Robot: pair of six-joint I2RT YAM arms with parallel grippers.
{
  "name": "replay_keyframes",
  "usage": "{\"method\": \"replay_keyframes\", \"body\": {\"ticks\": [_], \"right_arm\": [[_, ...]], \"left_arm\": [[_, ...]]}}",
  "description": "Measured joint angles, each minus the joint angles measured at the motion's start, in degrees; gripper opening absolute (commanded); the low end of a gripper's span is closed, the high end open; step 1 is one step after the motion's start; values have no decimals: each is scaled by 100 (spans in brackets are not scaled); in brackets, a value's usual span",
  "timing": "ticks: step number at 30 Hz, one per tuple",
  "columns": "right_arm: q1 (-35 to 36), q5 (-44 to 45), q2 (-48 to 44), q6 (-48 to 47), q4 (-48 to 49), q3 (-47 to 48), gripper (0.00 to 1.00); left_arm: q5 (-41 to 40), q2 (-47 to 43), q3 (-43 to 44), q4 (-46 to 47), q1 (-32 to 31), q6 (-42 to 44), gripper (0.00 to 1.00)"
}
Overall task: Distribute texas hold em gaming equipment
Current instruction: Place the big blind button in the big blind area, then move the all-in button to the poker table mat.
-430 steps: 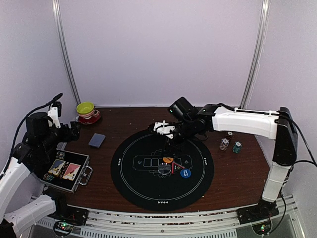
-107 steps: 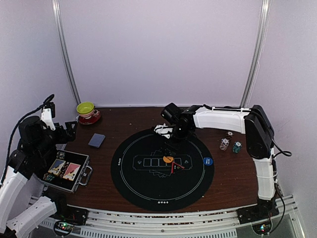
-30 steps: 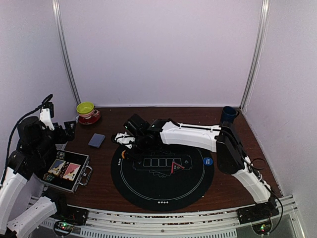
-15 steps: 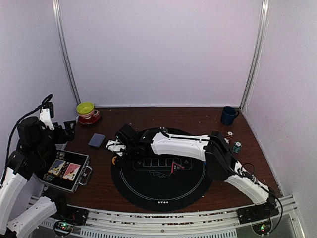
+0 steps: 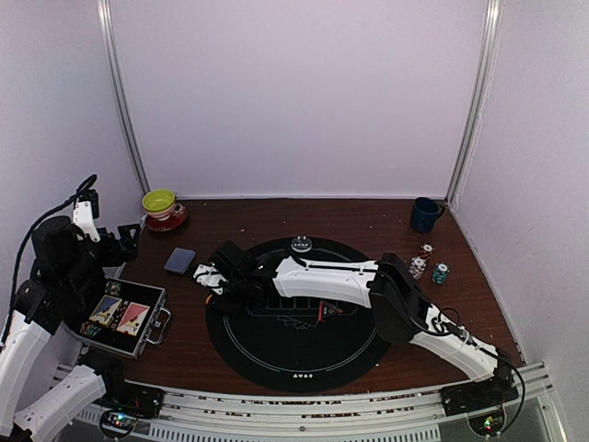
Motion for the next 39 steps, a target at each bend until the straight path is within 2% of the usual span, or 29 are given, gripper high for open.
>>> {"method": "replay_keyframes", "body": {"ticks": [4, 11, 12, 17, 27, 33, 39], "right_arm": [[17, 146, 0, -55, 37, 0, 74], [20, 214, -138, -216, -94, -92, 99], [22, 212, -234, -243, -181, -175, 100], [17, 219, -1062, -439, -619, -844, 100], [-358, 219, -4323, -911, -422, -4242, 100], [-1130, 474, -4843, -1252, -50, -5519, 100], [-1788, 894, -4690, -1445, 142, -5748, 100]], "left_arm": [[0, 0, 0, 0, 0, 0, 98], [2, 0, 0, 0, 0, 0, 98], [2, 0, 0, 0, 0, 0, 98], [2, 0, 0, 0, 0, 0, 98], [28, 0, 0, 0, 0, 0, 98], [31, -24, 0, 0, 0, 0, 98], [31, -28, 0, 2, 0, 0, 98]]}}
